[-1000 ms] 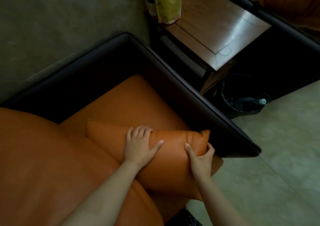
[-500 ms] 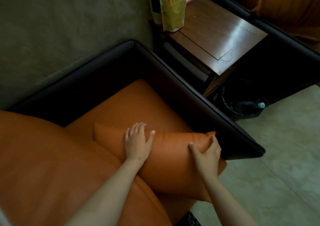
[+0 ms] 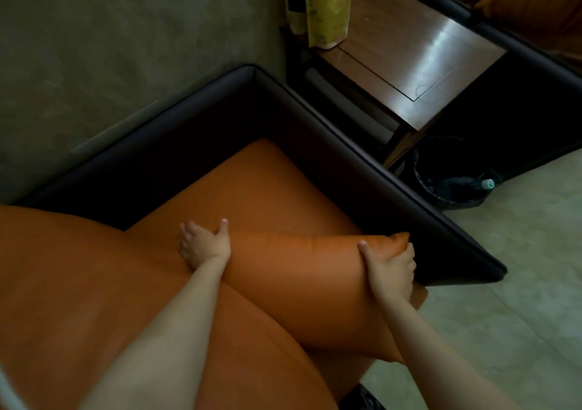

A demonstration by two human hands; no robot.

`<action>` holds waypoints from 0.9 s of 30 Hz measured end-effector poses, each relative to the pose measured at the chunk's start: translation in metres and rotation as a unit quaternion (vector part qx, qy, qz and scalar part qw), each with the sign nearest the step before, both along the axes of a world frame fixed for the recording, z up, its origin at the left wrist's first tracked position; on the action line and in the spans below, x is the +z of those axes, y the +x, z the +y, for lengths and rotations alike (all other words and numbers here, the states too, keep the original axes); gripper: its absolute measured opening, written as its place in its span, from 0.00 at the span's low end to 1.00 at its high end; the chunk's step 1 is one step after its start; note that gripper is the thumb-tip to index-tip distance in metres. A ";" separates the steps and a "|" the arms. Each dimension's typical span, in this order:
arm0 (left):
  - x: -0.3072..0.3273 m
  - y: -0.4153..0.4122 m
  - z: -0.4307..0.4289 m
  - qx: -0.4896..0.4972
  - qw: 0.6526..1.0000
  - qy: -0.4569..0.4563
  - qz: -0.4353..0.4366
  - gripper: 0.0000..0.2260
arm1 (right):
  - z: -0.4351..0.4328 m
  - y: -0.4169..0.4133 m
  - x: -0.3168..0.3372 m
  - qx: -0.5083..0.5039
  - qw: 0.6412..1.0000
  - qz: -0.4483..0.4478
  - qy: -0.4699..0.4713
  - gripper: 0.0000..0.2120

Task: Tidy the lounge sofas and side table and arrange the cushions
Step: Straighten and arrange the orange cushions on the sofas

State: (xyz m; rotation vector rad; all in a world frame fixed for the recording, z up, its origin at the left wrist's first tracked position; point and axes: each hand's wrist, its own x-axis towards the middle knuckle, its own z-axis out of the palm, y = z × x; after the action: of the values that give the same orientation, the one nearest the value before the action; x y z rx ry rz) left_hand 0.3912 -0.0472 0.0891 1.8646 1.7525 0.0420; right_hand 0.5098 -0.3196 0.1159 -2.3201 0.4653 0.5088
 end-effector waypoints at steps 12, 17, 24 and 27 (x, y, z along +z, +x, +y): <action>-0.009 -0.006 0.029 0.124 0.983 -0.136 -0.020 0.39 | -0.004 0.008 -0.008 -0.051 0.997 0.051 0.023 0.47; -0.006 -0.010 0.030 0.126 0.982 -0.138 -0.039 0.36 | 0.000 0.002 -0.001 -0.075 0.996 0.036 0.031 0.44; 0.005 -0.024 0.028 0.126 0.978 -0.125 -0.113 0.34 | -0.001 -0.013 0.012 -0.129 0.989 0.005 0.067 0.40; 0.018 -0.022 0.024 0.116 0.976 -0.106 -0.152 0.34 | -0.008 -0.018 0.019 -0.166 0.981 -0.011 0.101 0.37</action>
State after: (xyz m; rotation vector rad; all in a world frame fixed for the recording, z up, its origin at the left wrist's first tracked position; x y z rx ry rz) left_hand 0.3694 -0.0230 0.1068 1.4132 1.6789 0.2101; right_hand 0.4917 -0.3276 0.1345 -1.9998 0.7381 0.3488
